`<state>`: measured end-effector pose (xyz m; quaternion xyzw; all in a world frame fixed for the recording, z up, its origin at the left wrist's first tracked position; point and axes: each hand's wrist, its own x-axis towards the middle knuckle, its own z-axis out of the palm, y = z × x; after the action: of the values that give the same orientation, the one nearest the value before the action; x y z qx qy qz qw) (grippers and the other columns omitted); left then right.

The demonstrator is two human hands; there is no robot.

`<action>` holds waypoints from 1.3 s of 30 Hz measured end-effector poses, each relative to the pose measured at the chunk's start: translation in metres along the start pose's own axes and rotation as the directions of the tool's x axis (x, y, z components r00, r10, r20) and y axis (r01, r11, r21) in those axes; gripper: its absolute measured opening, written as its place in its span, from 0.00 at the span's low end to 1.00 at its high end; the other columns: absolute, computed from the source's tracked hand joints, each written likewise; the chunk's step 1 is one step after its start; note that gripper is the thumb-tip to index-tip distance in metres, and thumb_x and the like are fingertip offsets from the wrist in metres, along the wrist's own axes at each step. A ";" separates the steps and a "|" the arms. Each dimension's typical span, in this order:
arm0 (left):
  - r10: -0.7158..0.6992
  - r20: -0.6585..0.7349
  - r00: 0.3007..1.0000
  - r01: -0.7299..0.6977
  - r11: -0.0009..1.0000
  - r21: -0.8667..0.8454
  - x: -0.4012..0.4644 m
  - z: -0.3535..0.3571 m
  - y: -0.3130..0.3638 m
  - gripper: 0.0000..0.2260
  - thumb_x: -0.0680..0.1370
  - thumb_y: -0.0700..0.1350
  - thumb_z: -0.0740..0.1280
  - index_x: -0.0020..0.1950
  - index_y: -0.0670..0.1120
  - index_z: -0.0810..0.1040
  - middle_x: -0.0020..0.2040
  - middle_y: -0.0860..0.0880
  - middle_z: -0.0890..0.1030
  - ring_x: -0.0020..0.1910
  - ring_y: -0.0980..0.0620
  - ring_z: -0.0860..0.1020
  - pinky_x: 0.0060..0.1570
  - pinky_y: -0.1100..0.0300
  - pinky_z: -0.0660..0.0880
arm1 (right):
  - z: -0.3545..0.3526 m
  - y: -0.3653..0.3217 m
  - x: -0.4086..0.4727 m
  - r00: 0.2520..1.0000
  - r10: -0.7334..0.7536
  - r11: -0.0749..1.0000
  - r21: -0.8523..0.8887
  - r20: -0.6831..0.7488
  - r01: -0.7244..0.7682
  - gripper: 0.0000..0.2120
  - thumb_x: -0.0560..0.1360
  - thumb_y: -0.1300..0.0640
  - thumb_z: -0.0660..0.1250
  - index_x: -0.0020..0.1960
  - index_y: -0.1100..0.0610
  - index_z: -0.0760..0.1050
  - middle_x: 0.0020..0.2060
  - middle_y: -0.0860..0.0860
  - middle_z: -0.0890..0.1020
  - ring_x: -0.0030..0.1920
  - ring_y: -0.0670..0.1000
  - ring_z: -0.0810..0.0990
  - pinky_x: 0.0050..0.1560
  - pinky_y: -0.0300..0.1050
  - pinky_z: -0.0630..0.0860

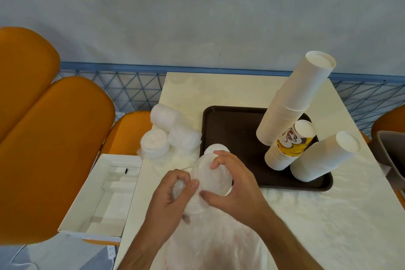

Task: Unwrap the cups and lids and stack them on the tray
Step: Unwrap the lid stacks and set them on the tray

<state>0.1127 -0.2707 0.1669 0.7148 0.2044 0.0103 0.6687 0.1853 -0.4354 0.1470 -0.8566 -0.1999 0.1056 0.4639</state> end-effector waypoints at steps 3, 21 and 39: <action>-0.023 -0.079 0.997 0.023 1.000 -0.008 0.001 -0.008 -0.004 0.05 0.76 0.43 0.72 0.45 0.49 0.77 0.46 0.52 0.78 0.42 0.49 0.79 0.26 0.52 0.77 | 0.000 0.016 0.016 0.990 0.113 0.993 0.036 -0.083 -0.111 0.24 0.65 0.46 0.82 0.53 0.43 0.71 0.60 0.34 0.71 0.62 0.35 0.69 0.56 0.27 0.67; -0.018 -0.107 0.994 0.019 1.000 0.011 -0.006 -0.031 -0.009 0.09 0.76 0.39 0.72 0.43 0.51 0.76 0.48 0.53 0.76 0.44 0.50 0.77 0.26 0.51 0.78 | 0.048 0.113 0.091 0.978 0.207 0.903 -0.386 0.001 -0.190 0.27 0.67 0.43 0.80 0.60 0.52 0.74 0.72 0.50 0.69 0.69 0.56 0.70 0.64 0.47 0.72; -0.010 -0.115 0.993 0.016 0.999 0.051 0.001 -0.016 -0.003 0.22 0.75 0.44 0.73 0.64 0.62 0.71 0.54 0.68 0.73 0.55 0.53 0.74 0.33 0.61 0.80 | 0.010 0.022 0.063 0.959 0.284 0.957 0.065 -0.016 -0.283 0.04 0.79 0.51 0.70 0.49 0.44 0.76 0.45 0.38 0.82 0.45 0.45 0.83 0.38 0.28 0.75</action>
<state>0.1085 -0.2545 0.1654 0.7288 0.2470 0.0417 0.6373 0.2438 -0.4112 0.1233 -0.8628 -0.0660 0.1665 0.4728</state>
